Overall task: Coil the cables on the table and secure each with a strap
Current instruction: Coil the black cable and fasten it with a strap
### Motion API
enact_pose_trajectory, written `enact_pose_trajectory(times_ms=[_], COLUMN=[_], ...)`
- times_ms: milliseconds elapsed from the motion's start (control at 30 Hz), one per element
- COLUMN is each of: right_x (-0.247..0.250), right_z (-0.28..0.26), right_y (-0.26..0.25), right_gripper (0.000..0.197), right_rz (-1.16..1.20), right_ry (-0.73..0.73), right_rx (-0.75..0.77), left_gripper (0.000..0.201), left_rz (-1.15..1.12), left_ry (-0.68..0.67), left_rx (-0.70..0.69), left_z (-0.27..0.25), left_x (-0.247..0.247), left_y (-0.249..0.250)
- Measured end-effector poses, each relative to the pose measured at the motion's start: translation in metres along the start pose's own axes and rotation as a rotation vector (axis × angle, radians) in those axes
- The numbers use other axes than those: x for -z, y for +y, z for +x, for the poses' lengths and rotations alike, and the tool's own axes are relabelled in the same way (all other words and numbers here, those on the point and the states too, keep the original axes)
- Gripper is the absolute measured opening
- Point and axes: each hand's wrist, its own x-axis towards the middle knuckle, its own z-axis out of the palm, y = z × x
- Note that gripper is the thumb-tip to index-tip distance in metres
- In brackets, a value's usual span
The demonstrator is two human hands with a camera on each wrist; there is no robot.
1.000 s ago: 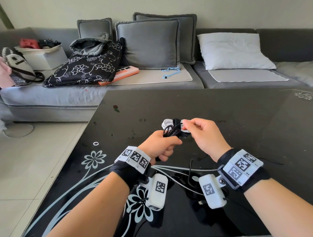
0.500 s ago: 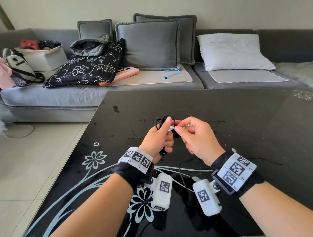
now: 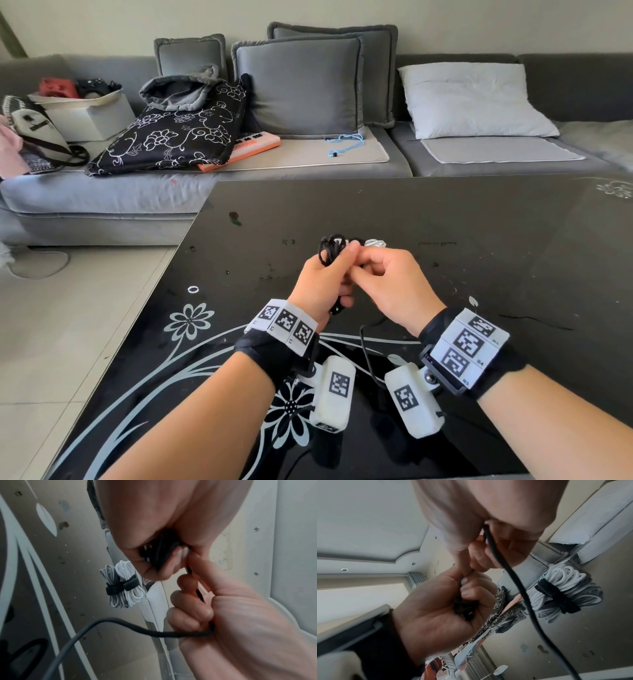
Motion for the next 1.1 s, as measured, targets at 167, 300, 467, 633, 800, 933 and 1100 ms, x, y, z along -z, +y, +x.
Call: enact_pose_trajectory(times_ms=[167, 300, 467, 633, 800, 933, 1100], right_x=[-0.006, -0.005, -0.004, -0.002, 0.005, 0.012, 0.015], right_z=[-0.003, -0.001, -0.002, -0.003, -0.004, -0.003, -0.003], right_y=[-0.007, -0.005, -0.002, -0.003, -0.005, -0.01, -0.015], right_gripper=[0.021, 0.016, 0.014, 0.018, 0.017, 0.016, 0.015], right_rz=[0.08, 0.107, -0.057, -0.088, -0.111, -0.086, -0.023], right_ry=[-0.046, -0.054, -0.109, -0.142, -0.149, -0.131, -0.089], right_rx=[-0.01, -0.055, -0.022, -0.048, -0.051, -0.034, 0.009], left_gripper=[0.044, 0.048, 0.05, 0.051, 0.051, 0.052, 0.049], left_rz=[-0.16, -0.394, -0.706, -0.873, -0.924, -0.815, -0.649], left_ry=[0.221, 0.323, 0.333, 0.394, 0.446, 0.398, 0.374], left_rx=[-0.04, -0.048, -0.03, -0.07, -0.07, -0.051, -0.025], left_z=[0.007, 0.016, 0.017, 0.019, 0.023, 0.023, 0.021], left_x=[0.007, 0.021, 0.034, 0.051, 0.07, 0.074, 0.068], left_y=[0.008, 0.016, 0.03, 0.04, 0.046, 0.043, 0.037])
